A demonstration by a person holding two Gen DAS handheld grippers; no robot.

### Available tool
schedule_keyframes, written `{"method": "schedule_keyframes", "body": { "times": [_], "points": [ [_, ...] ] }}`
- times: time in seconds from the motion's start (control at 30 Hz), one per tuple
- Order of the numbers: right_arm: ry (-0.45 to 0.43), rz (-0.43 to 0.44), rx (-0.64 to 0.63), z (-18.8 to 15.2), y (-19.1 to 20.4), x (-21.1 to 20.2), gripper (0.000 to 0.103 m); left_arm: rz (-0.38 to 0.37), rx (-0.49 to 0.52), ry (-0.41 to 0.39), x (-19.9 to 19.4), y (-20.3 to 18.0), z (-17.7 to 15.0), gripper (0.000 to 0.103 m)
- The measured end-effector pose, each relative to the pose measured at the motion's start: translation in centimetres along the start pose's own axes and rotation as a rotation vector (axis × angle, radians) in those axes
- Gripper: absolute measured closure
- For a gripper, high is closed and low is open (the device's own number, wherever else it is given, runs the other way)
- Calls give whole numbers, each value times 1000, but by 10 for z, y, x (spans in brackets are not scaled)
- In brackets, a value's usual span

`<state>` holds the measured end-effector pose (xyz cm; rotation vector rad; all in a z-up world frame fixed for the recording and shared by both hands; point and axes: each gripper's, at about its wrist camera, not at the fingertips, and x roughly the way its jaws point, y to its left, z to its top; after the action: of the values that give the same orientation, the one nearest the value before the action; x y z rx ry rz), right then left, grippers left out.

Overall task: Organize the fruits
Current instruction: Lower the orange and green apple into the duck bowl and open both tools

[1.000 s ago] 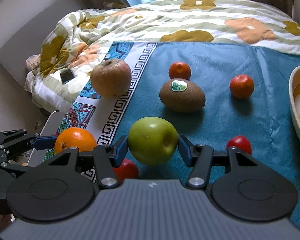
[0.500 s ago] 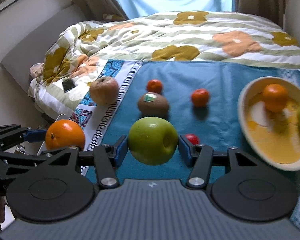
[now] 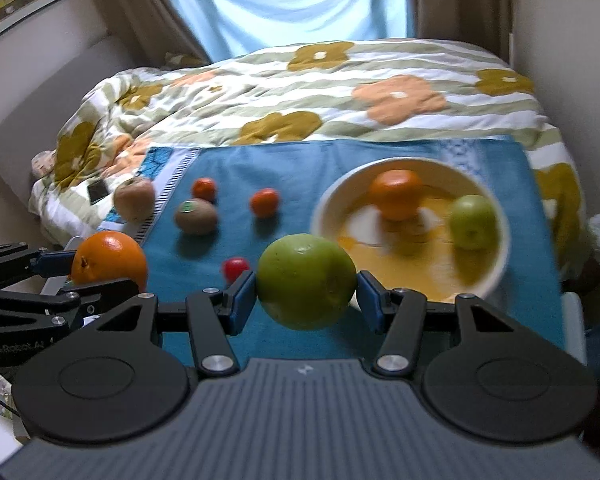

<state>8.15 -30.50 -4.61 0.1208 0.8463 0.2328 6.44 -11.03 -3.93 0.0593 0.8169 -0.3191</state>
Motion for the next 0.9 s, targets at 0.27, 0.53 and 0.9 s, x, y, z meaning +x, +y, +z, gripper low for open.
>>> {"method": "schedule_keyframes", "body": {
  "times": [0.27, 0.53, 0.9],
  "points": [
    [-9, -46, 15, 5, -56, -9, 34, -56, 45, 14, 40, -47, 17, 38],
    [-17, -96, 67, 11, -94, 1, 34, -87, 130, 39, 94, -77, 35, 38],
    [5, -139, 165, 8, -121, 23, 34, -123, 248, 115, 158, -99, 39, 38]
  ]
}}
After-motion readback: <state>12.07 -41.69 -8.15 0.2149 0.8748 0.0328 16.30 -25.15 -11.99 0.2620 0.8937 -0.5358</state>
